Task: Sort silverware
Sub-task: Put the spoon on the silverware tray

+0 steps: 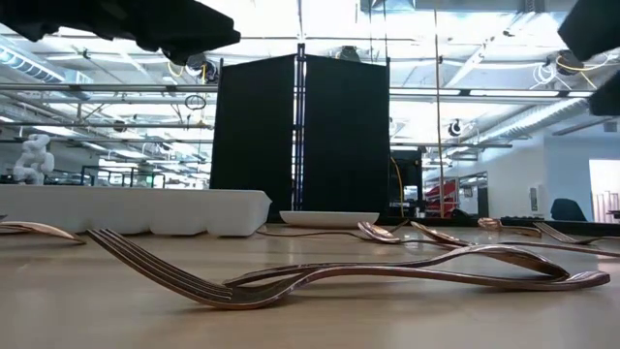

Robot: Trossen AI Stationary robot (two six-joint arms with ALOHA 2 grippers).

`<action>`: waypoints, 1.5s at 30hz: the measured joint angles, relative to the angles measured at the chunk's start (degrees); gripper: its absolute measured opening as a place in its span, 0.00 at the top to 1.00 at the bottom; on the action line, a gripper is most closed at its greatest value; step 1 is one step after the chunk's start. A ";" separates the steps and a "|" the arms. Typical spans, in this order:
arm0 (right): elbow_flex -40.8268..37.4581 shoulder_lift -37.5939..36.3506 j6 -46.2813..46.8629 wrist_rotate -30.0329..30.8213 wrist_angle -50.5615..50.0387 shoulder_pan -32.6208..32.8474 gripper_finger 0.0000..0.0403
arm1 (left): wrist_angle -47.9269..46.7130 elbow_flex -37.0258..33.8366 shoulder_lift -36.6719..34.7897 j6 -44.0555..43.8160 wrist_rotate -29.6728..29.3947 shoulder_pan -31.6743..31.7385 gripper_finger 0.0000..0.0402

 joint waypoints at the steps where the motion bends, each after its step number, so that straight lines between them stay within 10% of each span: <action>1: 0.00 0.00 -0.79 1.99 0.04 0.02 0.72 | 0.01 0.00 0.00 0.00 0.03 -0.01 0.61; 10: 0.00 0.02 11.09 14.32 0.02 -2.44 0.68 | 0.01 0.00 0.00 0.25 -0.06 0.83 0.61; 21: 0.00 3.54 1.38 21.98 5.30 -9.67 0.68 | 0.75 0.00 -0.03 -0.95 -1.26 2.00 0.61; 39: 0.22 17.66 -3.41 17.88 11.88 -12.51 0.69 | -5.07 0.02 -0.02 -3.15 -1.11 6.89 0.61; 45: 0.39 19.47 -2.57 15.96 12.05 -12.98 0.85 | -5.64 0.02 -0.02 -4.47 -1.07 6.89 0.61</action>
